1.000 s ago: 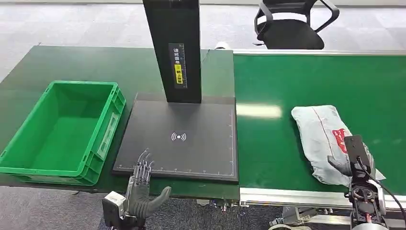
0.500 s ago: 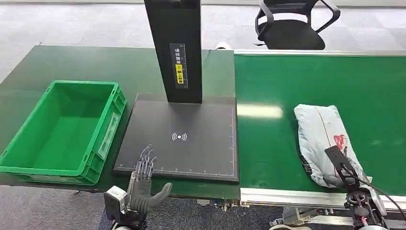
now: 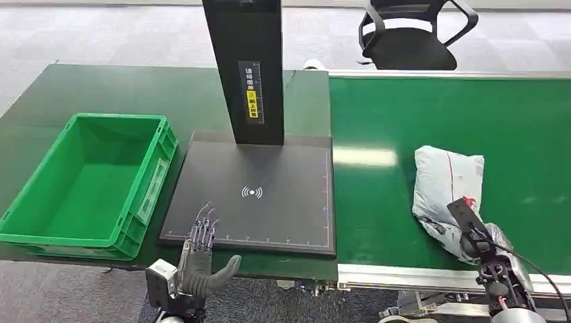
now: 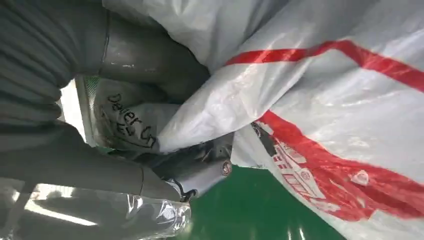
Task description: Moved the parcel from conveyor to table for the left to box.
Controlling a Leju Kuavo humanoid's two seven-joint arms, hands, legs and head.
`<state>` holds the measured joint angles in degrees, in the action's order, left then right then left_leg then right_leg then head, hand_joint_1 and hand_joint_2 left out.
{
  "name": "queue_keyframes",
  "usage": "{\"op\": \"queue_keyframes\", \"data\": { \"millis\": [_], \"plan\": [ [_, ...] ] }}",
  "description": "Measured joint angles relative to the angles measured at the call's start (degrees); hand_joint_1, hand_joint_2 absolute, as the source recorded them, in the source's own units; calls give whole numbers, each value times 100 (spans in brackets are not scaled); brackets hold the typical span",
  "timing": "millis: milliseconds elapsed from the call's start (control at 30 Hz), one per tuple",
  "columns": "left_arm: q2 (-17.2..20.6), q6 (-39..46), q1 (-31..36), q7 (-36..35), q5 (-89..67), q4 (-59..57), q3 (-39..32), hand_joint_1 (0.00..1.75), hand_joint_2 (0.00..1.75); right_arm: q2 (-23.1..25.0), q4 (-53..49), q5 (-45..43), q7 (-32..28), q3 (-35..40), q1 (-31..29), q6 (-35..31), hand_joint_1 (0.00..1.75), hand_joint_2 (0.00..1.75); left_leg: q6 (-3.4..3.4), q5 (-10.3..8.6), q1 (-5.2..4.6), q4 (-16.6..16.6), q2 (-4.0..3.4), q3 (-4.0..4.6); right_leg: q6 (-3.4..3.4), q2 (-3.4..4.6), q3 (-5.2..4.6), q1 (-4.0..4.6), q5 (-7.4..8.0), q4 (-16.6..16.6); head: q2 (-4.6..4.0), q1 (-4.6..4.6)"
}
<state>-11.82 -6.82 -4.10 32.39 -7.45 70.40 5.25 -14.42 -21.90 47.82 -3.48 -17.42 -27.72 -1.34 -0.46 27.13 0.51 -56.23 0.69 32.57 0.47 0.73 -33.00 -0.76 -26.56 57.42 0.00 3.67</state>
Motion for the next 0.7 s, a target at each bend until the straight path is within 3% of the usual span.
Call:
{"op": "queue_keyframes", "data": {
  "millis": [233,300,367,500,700],
  "plan": [
    [-15,-9,-70,39,-37,2,-33,0,175,174,-181,-1242,-1709,-618,6,-775,175,175,0,0,-1,0,1,8,0,-1,-3,-1,0,0,0,0],
    [-26,64,-87,48,-52,2,-33,0,175,265,-337,-1732,-2217,-816,24,-698,175,175,0,0,-1,0,1,7,0,-1,-3,-1,0,0,0,0],
    [-41,116,-89,63,-55,2,-35,0,175,422,-670,-2464,-2686,-979,135,-189,175,175,0,0,0,0,2,6,0,-1,-3,0,0,0,0,2],
    [-44,160,-96,127,-52,-4,-37,0,175,824,-1518,-3366,-2911,-880,626,803,175,175,0,0,4,2,3,9,-2,-1,-4,4,-2,1,0,2],
    [-44,208,-103,216,2,-39,-46,0,175,1465,-2680,-4039,-2942,325,1237,1209,175,175,-2,0,5,9,-14,11,-3,14,-13,8,-2,3,0,0]
  ]
}}
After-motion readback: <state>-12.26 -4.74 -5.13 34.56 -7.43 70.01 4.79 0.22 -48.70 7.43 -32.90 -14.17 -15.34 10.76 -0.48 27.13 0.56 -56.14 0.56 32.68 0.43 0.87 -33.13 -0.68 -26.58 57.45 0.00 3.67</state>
